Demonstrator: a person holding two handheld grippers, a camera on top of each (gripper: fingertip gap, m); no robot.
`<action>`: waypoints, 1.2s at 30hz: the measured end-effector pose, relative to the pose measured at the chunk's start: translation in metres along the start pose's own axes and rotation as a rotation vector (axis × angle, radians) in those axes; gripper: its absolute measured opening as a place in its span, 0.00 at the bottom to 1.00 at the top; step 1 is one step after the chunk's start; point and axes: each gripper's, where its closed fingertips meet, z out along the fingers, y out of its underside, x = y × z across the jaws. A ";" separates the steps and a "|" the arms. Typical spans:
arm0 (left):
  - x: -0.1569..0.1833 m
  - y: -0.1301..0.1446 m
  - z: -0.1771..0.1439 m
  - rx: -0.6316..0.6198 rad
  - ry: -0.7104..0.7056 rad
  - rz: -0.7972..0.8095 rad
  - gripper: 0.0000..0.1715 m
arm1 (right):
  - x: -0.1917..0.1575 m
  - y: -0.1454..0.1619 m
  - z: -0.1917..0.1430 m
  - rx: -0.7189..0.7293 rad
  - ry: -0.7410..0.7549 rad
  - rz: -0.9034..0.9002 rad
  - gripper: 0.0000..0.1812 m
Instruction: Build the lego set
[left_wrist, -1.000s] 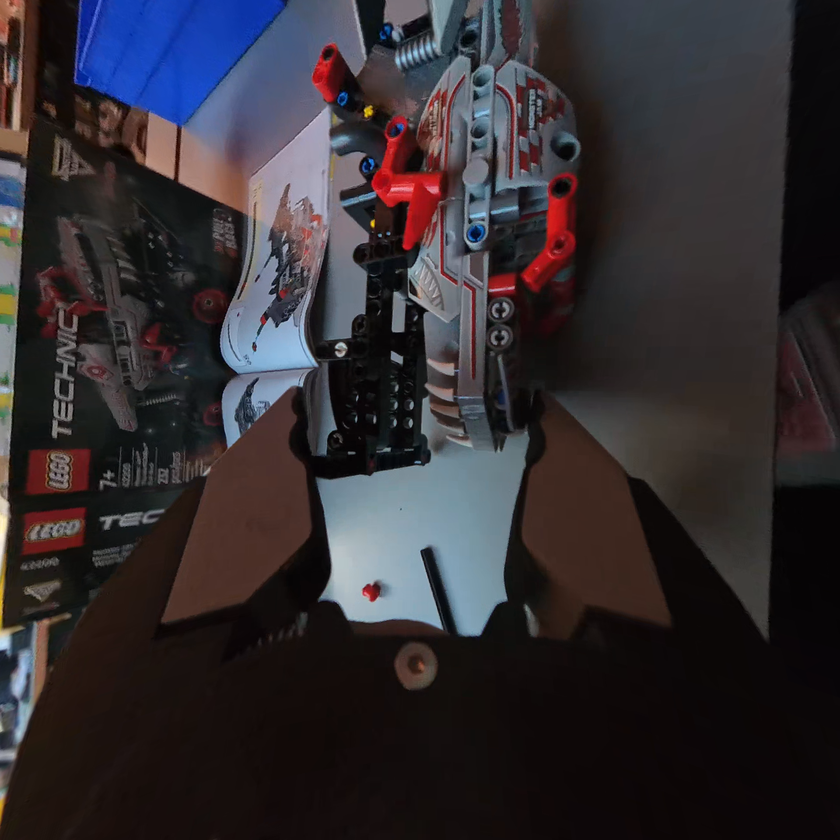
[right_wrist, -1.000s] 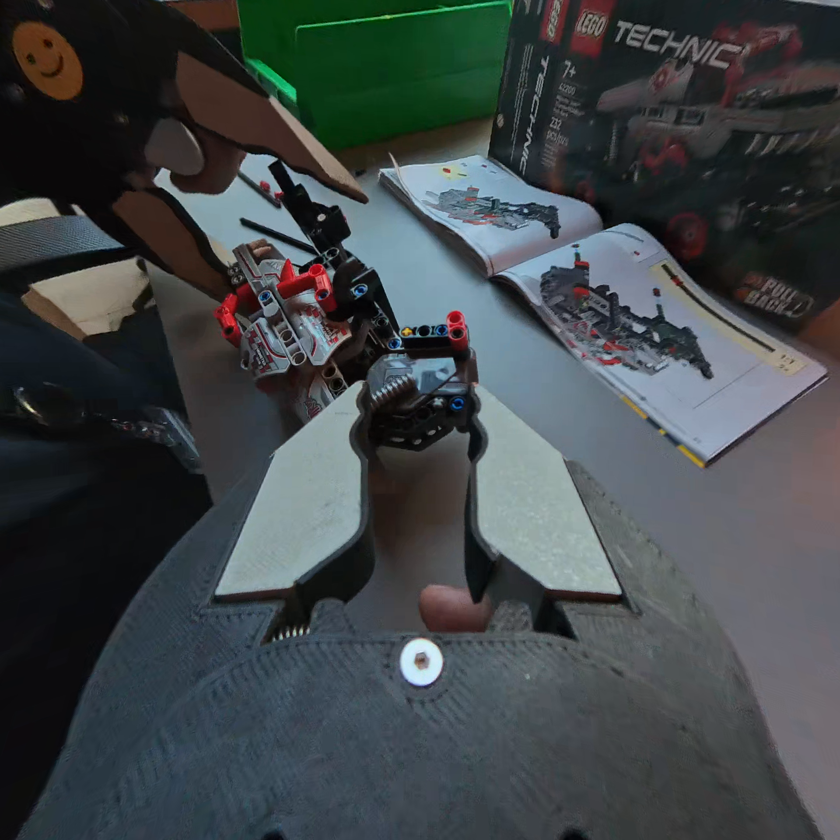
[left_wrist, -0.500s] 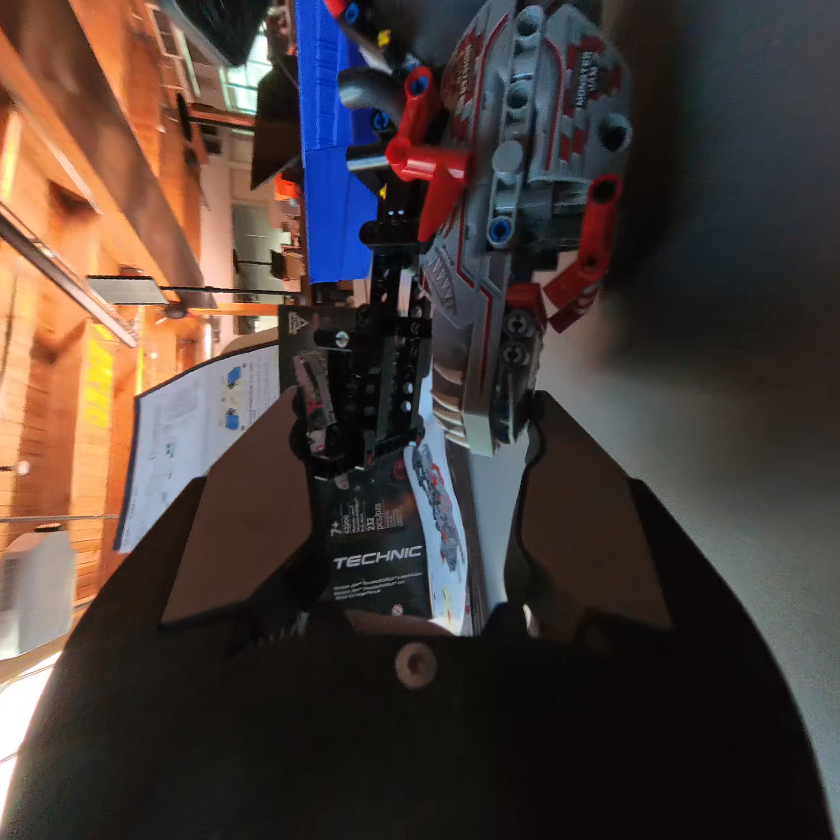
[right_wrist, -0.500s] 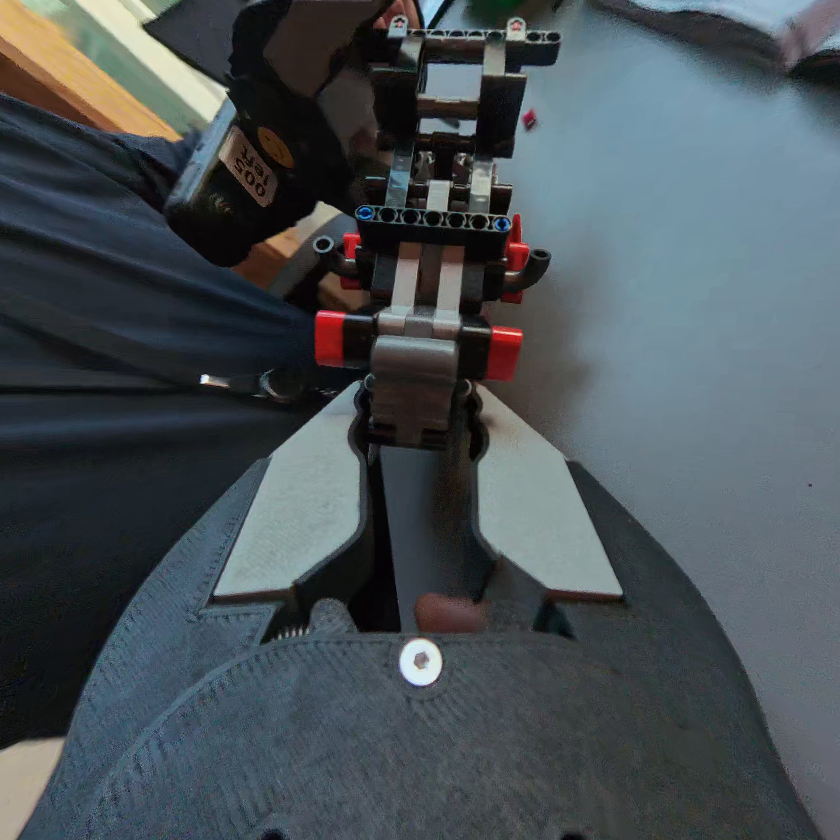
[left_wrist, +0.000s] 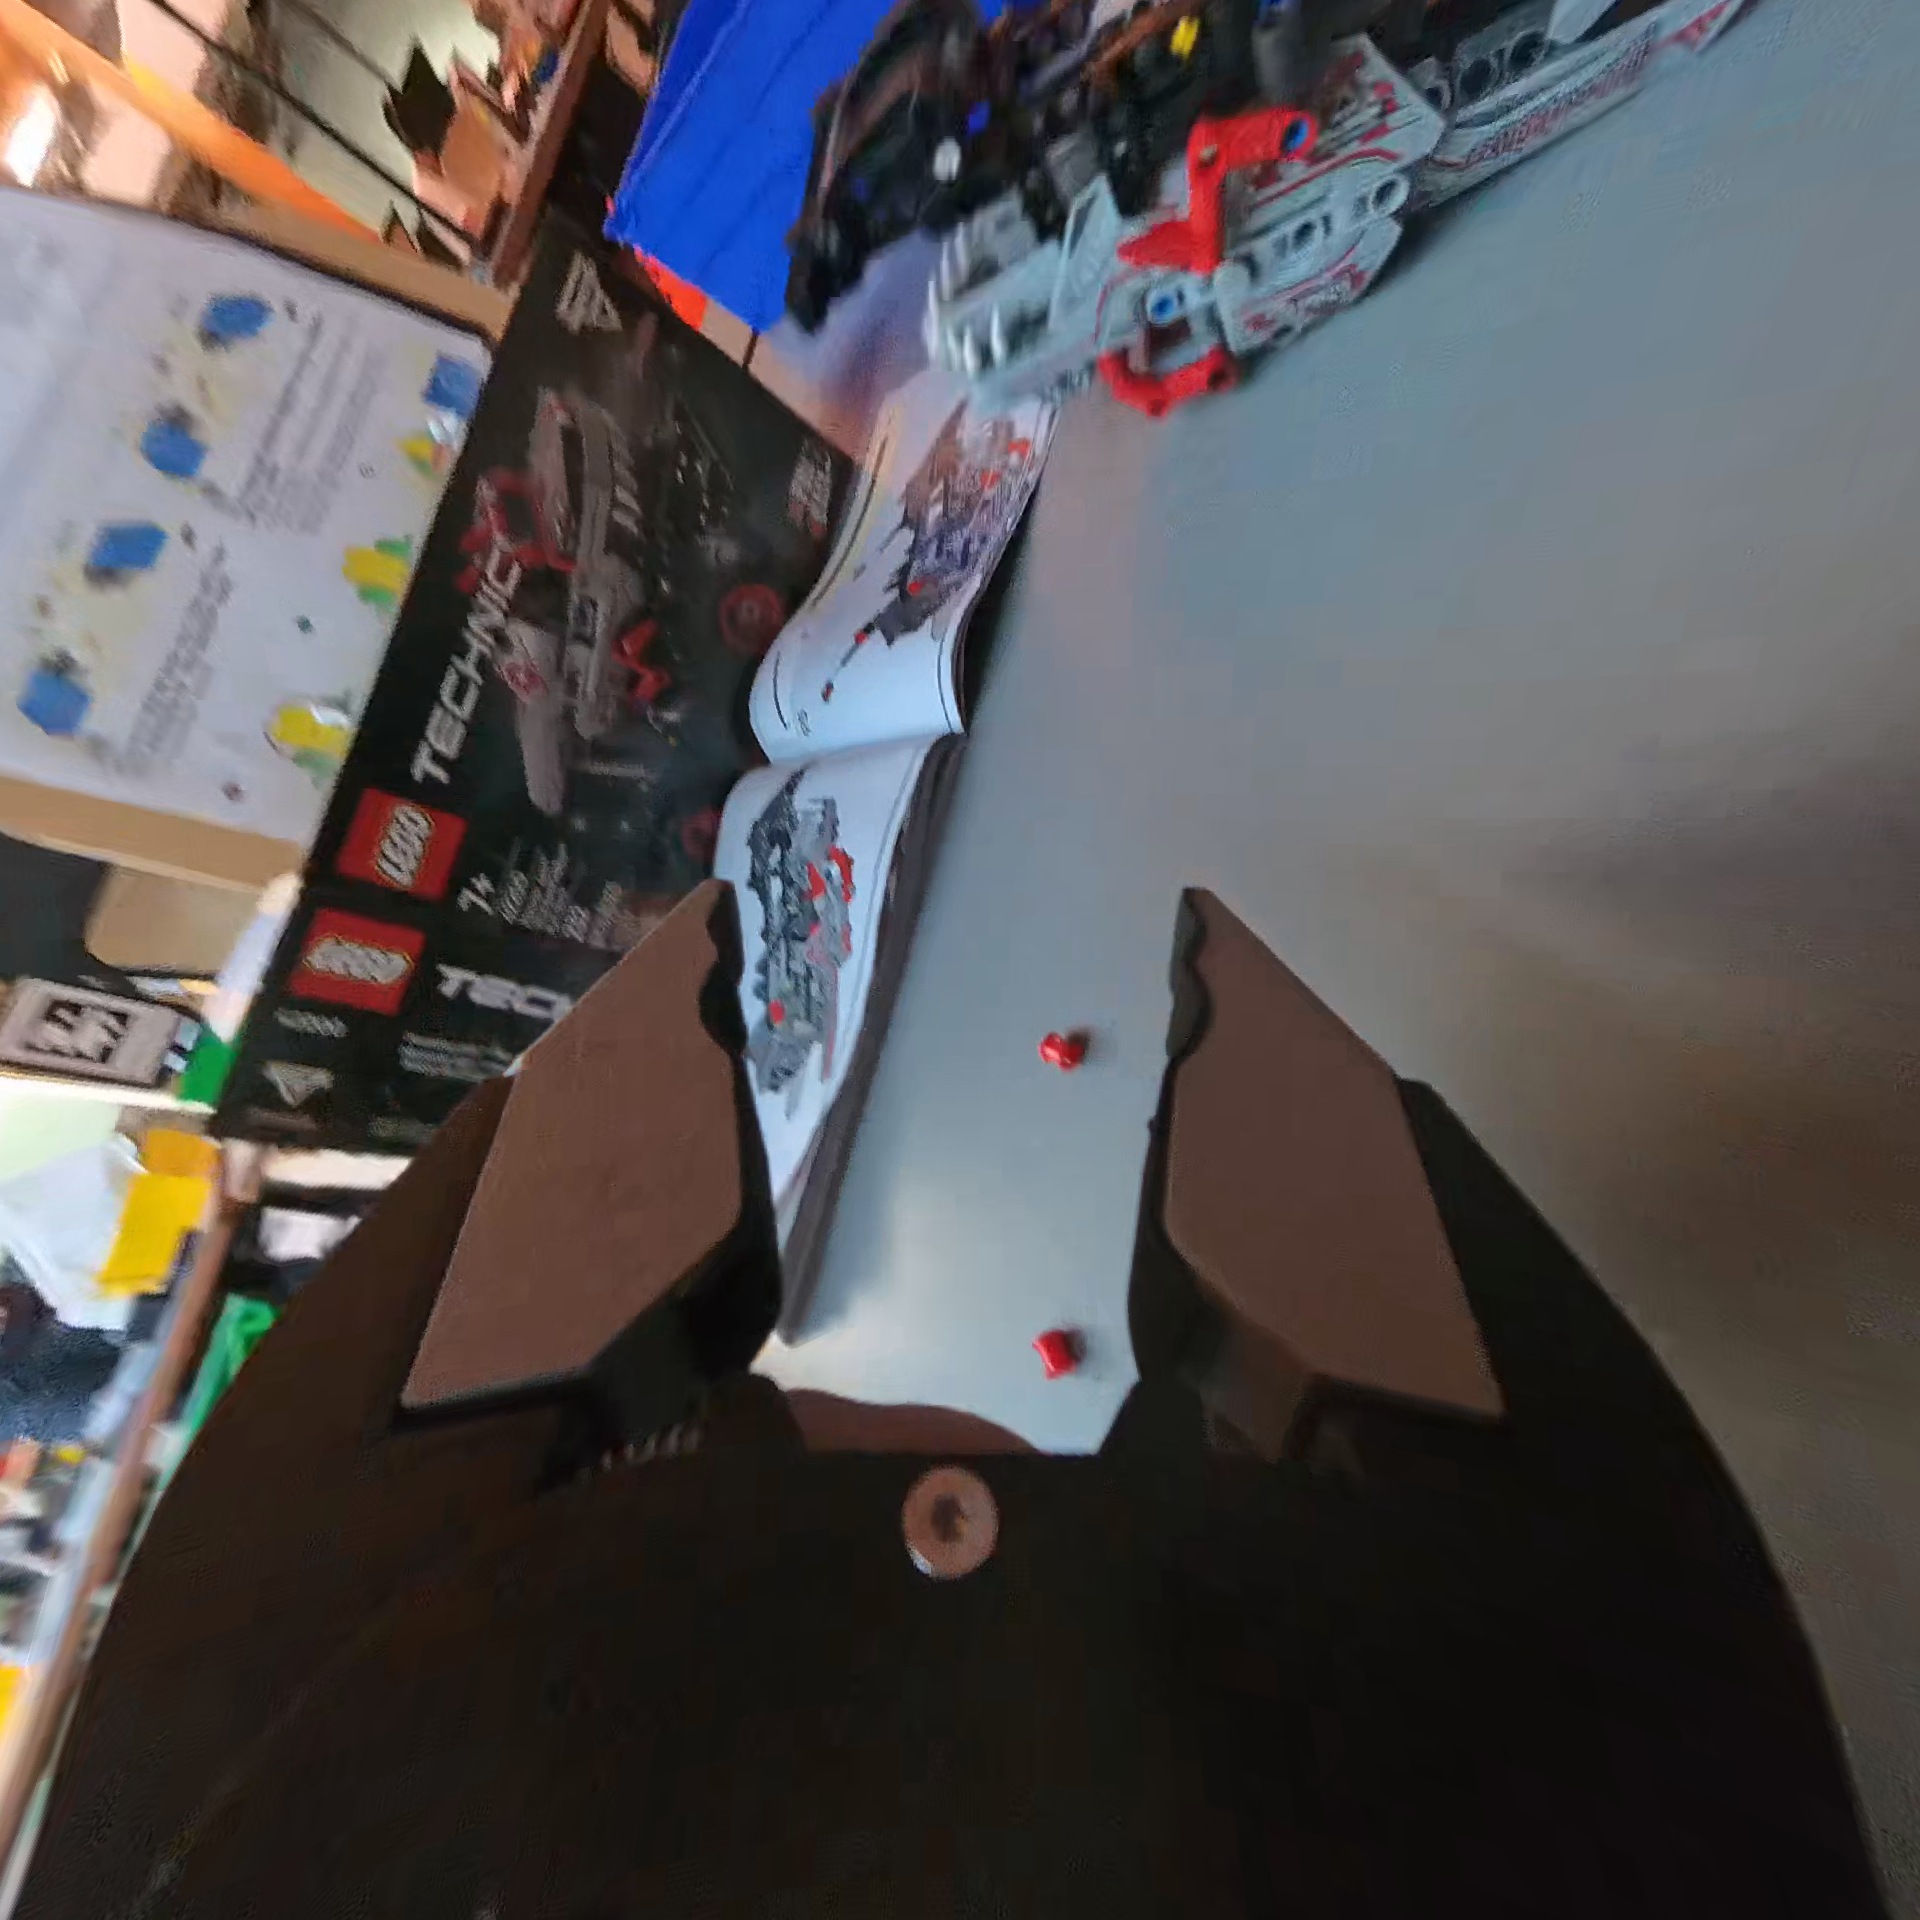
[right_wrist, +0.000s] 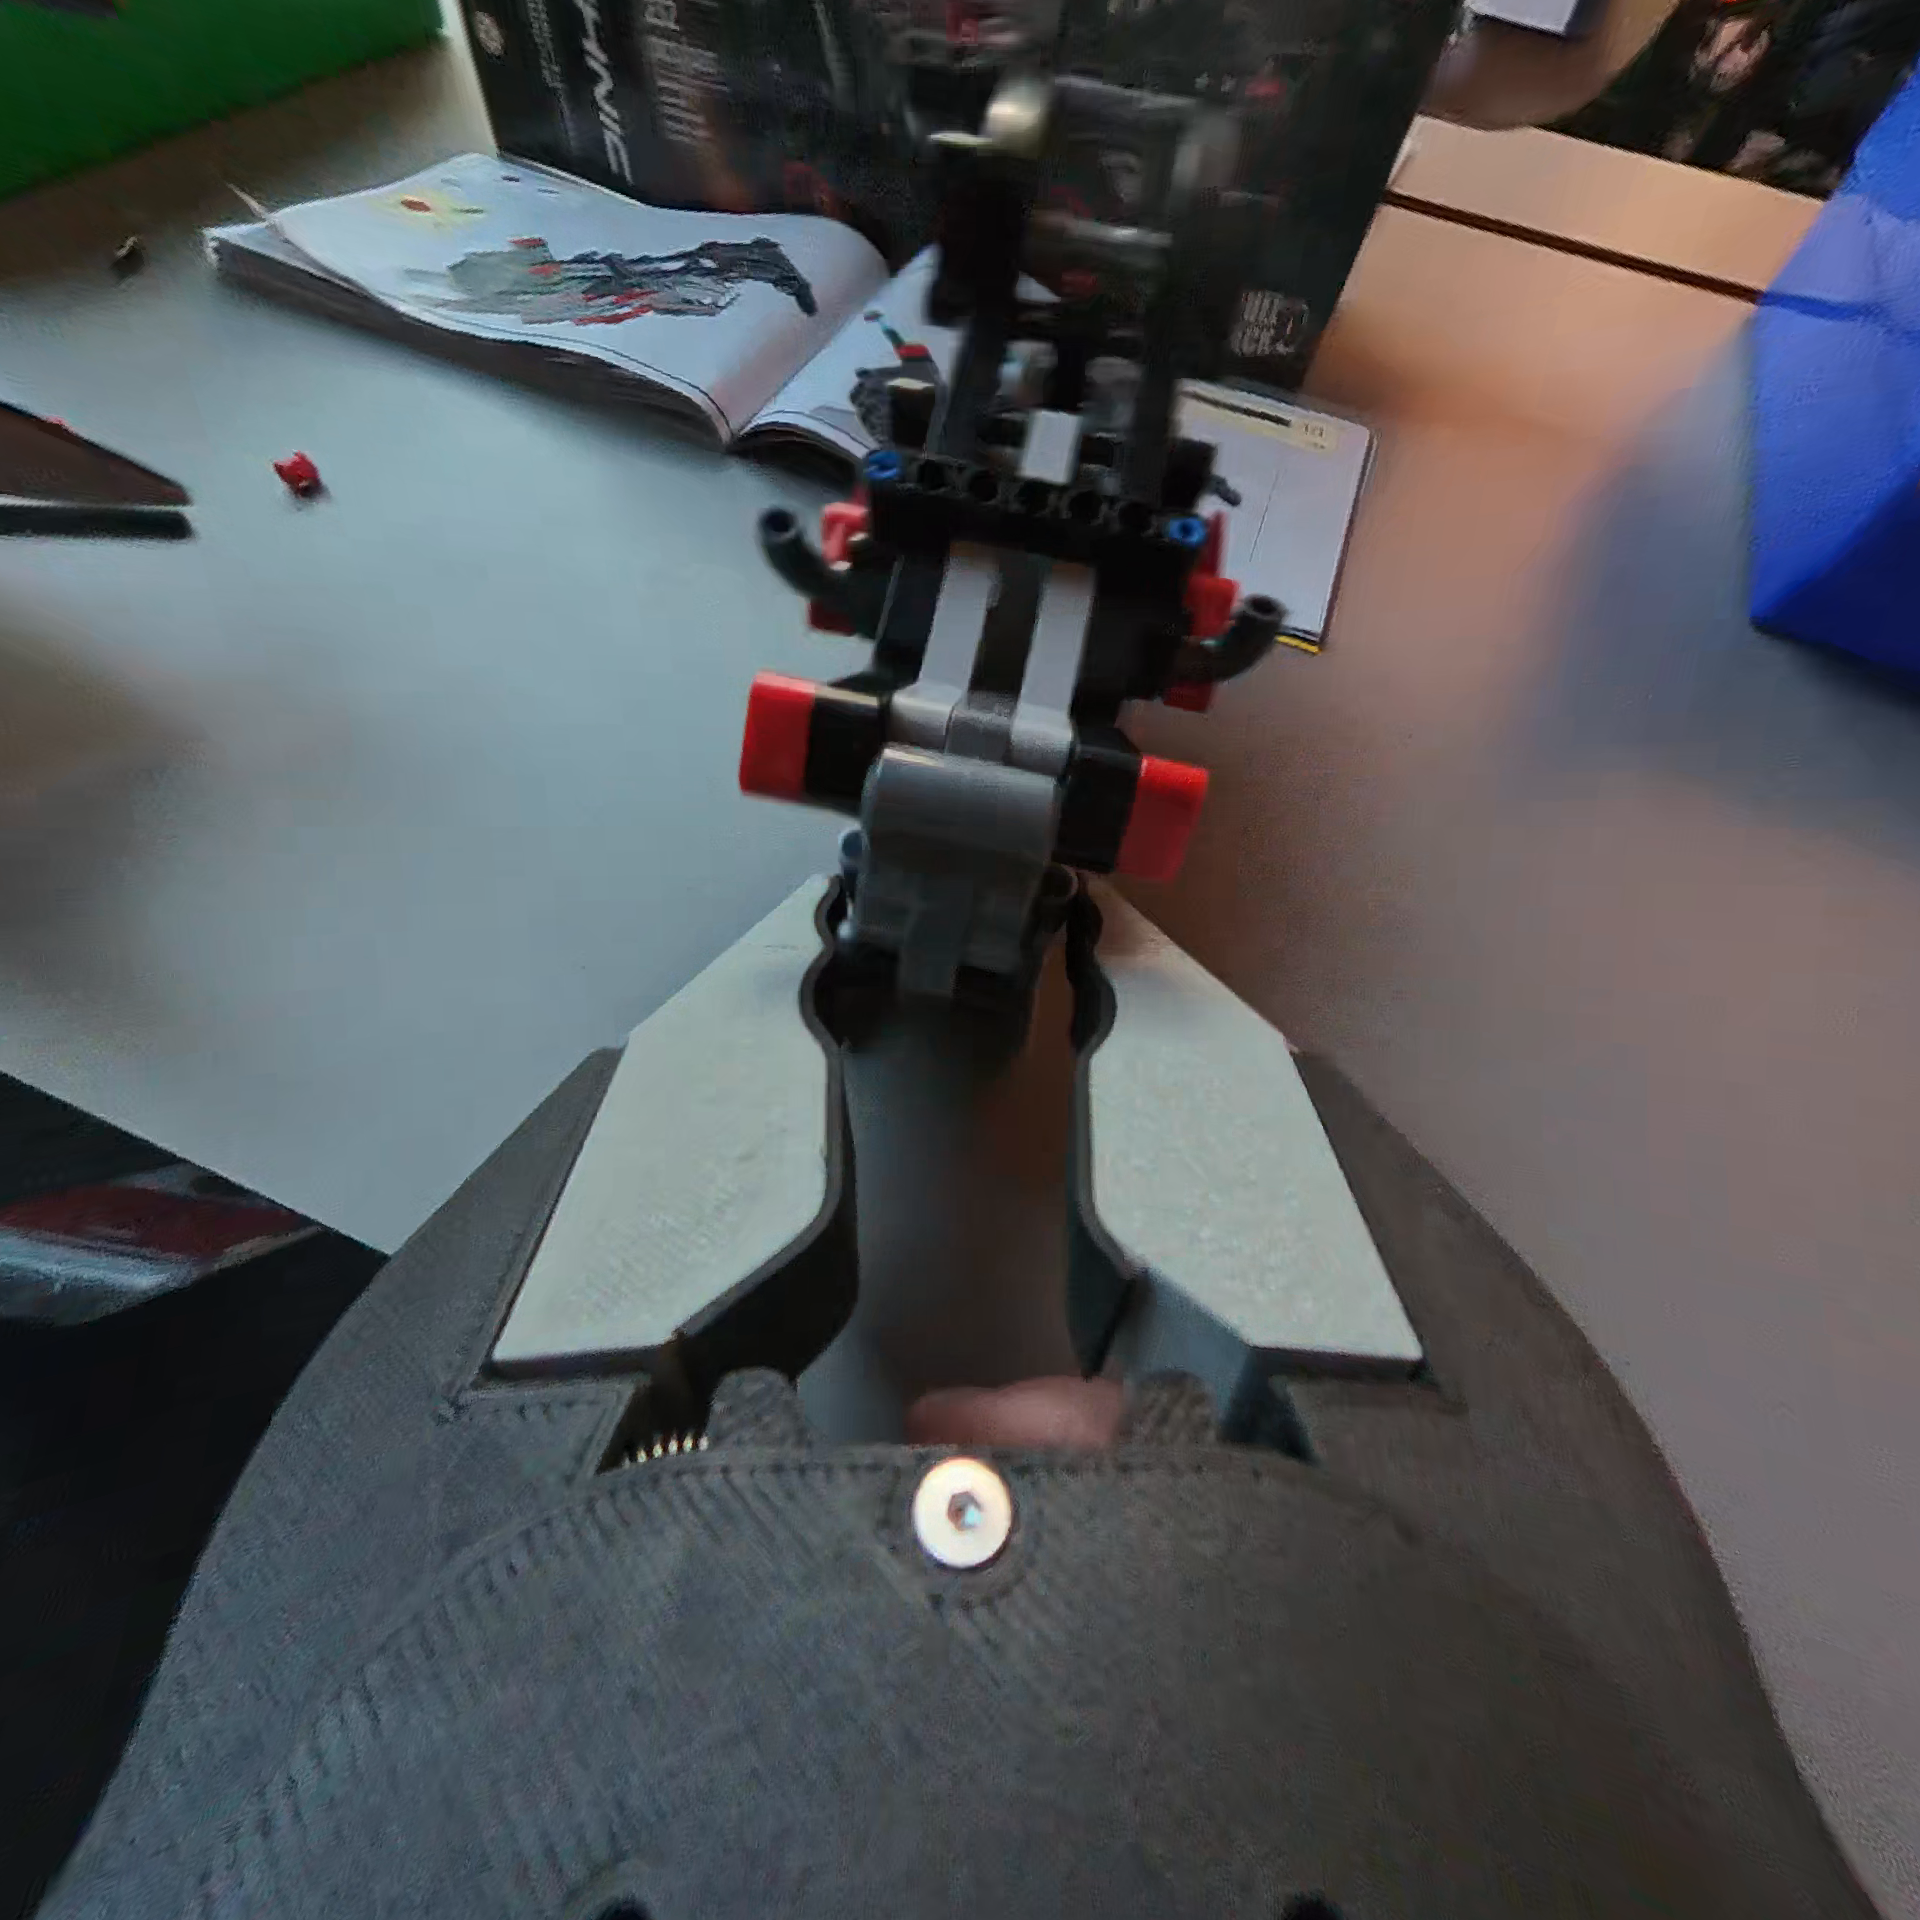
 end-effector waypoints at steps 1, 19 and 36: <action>0.001 0.003 -0.002 -0.012 0.016 -0.055 0.47 | -0.002 0.000 0.001 -0.006 -0.001 0.018 0.24; 0.011 0.036 -0.029 -0.080 0.203 -0.431 0.33 | 0.017 -0.004 0.030 -0.167 -0.025 0.014 0.12; 0.019 0.045 -0.038 -0.062 0.193 -0.507 0.31 | 0.066 -0.037 0.006 0.088 -0.063 -0.041 0.17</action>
